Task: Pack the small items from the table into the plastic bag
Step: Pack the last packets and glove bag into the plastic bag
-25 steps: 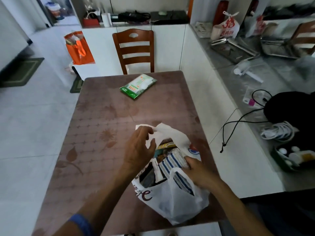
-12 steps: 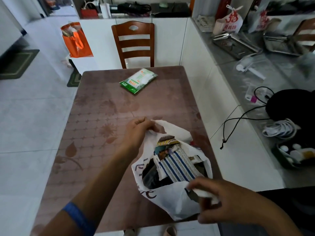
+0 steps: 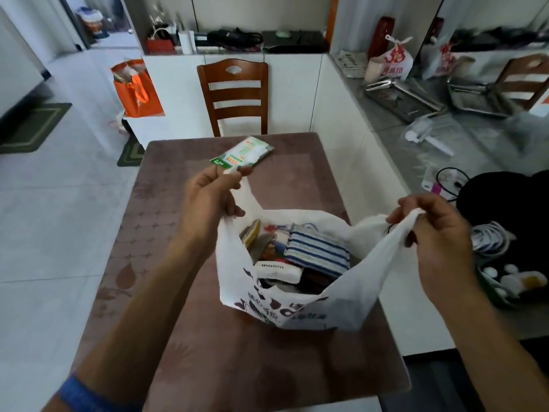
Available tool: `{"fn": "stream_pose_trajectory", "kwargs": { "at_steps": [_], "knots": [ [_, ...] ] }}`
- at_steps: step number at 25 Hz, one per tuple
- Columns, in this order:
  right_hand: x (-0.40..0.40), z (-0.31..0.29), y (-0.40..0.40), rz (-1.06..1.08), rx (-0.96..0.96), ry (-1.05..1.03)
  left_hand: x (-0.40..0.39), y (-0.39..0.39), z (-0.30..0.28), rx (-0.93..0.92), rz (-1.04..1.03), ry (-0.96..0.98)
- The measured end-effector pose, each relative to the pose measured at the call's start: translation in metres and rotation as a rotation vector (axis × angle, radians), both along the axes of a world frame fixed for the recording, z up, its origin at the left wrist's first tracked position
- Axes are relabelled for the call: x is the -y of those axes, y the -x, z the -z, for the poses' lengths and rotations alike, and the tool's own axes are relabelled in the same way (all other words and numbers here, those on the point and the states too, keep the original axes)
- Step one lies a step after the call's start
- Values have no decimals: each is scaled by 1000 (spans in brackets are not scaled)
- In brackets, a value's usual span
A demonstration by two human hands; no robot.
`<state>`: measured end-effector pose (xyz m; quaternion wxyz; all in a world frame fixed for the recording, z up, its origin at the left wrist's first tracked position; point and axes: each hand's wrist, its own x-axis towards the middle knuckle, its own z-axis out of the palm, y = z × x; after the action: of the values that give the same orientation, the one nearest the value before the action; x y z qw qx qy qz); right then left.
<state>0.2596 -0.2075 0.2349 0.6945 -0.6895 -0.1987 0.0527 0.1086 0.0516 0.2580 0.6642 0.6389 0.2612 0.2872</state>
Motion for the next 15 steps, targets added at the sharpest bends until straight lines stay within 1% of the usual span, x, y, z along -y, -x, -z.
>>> {"fn": "stream_pose_trajectory", "kwargs": {
  "at_steps": [2,3,4,6,8,10,12,15],
  "knots": [
    [-11,12,-9,-86,-288,-144,-9,21,7,-66,-58,16],
    [-21,21,-10,-116,-397,-157,-11,30,16,-117,-76,44],
    [-31,30,-7,-132,-468,-130,-10,37,26,-171,-85,69],
    [-50,40,-2,-105,-497,-4,-11,50,47,-242,-92,42],
    [-62,31,-2,-19,-390,155,-16,57,55,-268,-71,-54],
    [-79,14,-5,78,-172,298,-28,59,52,-311,-21,-173],
    [-103,0,-5,54,-18,363,-46,56,49,-377,8,-223],
    [-153,-12,-1,-57,60,430,-82,42,53,-424,-1,-237]
  ]
}}
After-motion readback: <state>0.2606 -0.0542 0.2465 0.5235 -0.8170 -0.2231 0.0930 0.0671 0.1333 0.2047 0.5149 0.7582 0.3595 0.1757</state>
